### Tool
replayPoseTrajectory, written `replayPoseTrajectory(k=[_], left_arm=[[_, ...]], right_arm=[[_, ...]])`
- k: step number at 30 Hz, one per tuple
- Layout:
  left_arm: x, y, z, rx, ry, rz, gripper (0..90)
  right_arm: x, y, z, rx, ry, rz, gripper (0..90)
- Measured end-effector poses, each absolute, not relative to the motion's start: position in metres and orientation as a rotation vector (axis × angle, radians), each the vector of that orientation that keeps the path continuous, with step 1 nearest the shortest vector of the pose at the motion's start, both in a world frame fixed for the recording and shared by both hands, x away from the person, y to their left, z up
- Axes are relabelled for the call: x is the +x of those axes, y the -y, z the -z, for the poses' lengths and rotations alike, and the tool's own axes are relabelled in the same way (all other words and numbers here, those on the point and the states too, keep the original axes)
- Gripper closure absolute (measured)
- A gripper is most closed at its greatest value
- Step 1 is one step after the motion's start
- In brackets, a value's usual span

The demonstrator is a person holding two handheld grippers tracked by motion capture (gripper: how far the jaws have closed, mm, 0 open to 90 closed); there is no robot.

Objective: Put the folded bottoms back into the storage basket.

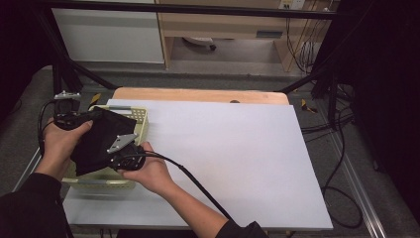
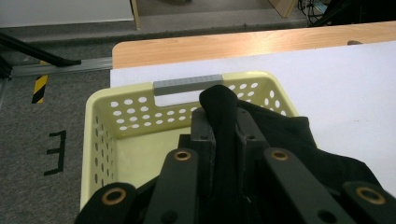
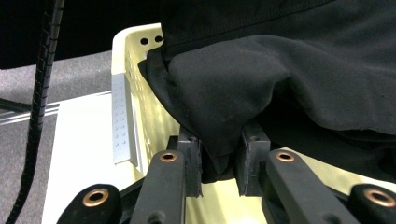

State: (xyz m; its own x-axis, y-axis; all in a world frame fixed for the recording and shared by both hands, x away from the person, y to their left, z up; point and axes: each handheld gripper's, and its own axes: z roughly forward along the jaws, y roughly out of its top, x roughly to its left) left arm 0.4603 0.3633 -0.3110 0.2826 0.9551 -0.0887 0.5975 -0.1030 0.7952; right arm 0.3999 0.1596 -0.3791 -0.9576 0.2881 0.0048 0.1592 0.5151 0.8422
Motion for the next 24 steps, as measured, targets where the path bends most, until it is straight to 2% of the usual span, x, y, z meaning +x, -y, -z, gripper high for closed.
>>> replayPoseTrajectory(k=[14,15,17,19,21,24], left_arm=[[0.475,-0.355,0.322,1.795,-1.389,-0.632,79.7],[0.476,-0.354,0.323,1.793,-1.385,-0.667,75.6],[0.476,-0.353,0.323,1.765,-1.379,-0.708,56.3],[0.473,-0.351,0.321,1.737,-1.374,-0.712,41.6],[0.469,-0.349,0.318,1.717,-1.38,-0.713,33.5],[0.461,-0.344,0.313,1.694,-1.38,-0.715,27.4]], right_arm=[[0.421,-0.155,0.381,0.474,-2.609,-1.404,74.1],[0.421,-0.155,0.381,0.47,-2.611,-1.392,71.6],[0.419,-0.154,0.38,0.469,-2.617,-1.352,54.7],[0.414,-0.15,0.378,0.466,-2.615,-1.302,38.1],[0.407,-0.142,0.375,0.461,-2.594,-1.269,29.2],[0.4,-0.126,0.37,0.476,-2.563,-1.259,19.3]])
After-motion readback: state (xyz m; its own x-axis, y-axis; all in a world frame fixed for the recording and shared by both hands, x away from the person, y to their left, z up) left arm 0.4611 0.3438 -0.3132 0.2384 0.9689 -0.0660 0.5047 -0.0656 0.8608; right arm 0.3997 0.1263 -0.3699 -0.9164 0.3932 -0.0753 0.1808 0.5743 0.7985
